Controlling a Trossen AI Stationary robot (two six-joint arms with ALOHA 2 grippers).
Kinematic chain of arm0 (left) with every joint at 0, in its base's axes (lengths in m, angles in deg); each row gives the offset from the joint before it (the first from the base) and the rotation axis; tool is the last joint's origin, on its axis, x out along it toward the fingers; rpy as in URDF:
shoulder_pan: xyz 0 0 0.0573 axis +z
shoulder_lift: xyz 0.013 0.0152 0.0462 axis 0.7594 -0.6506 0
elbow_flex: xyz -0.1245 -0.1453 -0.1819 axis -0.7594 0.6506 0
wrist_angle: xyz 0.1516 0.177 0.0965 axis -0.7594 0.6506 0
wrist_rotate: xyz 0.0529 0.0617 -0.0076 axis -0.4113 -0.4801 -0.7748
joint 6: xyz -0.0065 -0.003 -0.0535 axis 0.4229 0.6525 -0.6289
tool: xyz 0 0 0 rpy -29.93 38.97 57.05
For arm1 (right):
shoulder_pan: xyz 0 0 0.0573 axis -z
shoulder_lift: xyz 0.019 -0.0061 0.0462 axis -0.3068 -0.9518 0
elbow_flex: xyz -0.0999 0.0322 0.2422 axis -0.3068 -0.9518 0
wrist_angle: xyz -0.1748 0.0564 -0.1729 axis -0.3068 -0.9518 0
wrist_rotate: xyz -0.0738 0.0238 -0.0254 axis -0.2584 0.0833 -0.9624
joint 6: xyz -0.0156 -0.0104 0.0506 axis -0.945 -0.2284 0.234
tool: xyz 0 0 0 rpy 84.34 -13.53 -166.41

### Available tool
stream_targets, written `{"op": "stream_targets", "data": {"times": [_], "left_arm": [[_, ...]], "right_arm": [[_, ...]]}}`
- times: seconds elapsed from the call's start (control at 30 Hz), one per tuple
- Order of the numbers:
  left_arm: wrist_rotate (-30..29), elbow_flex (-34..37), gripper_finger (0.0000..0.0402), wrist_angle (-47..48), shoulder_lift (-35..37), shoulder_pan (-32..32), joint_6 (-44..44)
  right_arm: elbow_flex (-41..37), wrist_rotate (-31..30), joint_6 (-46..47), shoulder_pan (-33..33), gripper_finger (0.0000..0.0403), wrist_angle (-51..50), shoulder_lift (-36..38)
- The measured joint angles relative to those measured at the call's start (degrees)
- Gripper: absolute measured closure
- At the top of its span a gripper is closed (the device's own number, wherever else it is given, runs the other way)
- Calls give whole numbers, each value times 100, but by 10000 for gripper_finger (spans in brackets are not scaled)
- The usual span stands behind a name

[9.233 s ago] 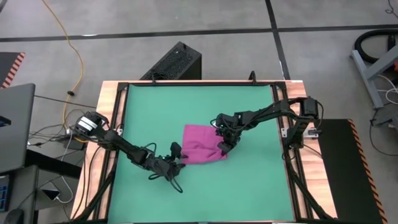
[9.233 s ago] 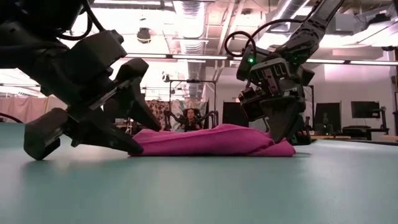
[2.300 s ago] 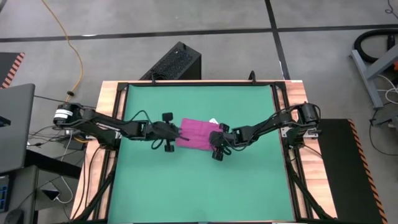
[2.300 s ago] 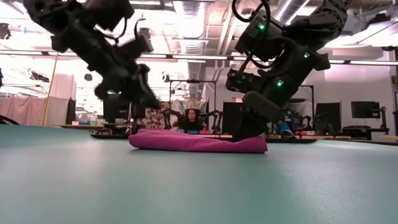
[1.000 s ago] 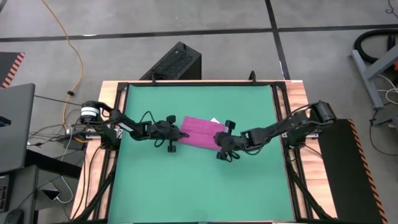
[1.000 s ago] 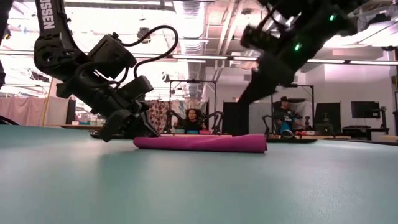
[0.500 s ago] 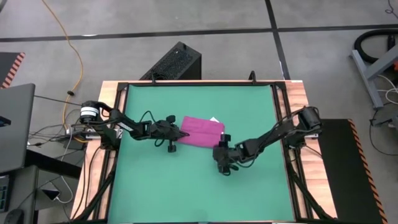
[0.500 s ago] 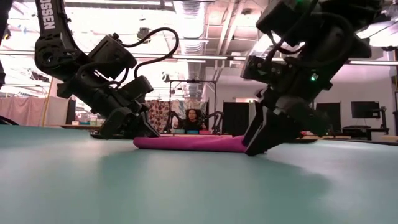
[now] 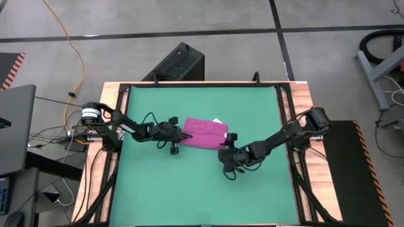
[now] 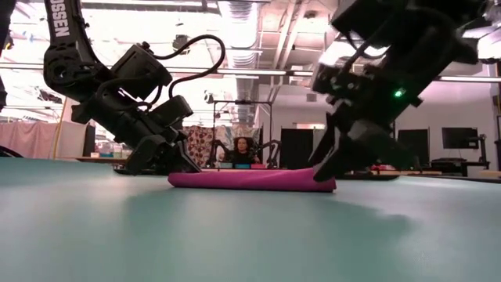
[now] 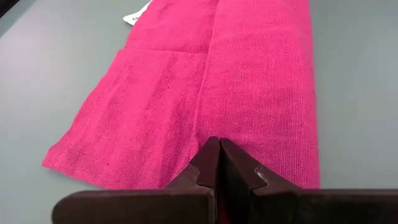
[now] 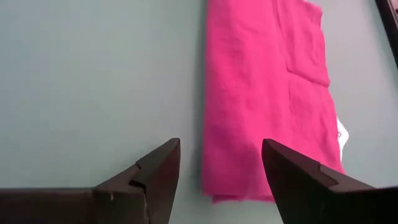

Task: Roll towel into tight, uniform cylinder
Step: Roll the pink towel

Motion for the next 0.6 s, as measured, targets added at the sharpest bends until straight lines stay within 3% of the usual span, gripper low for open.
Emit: {"op": "stream_targets", "data": {"times": [0.4, 0.6], "left_arm": [[4, 0, 401, 8, -2, 0, 4], [132, 9, 401, -119, -11, 1, -3]], "right_arm": [[-315, 106, 26, 331, 157, 35, -106], [-335, -251, 347, 351, 171, 66, -281]]}}
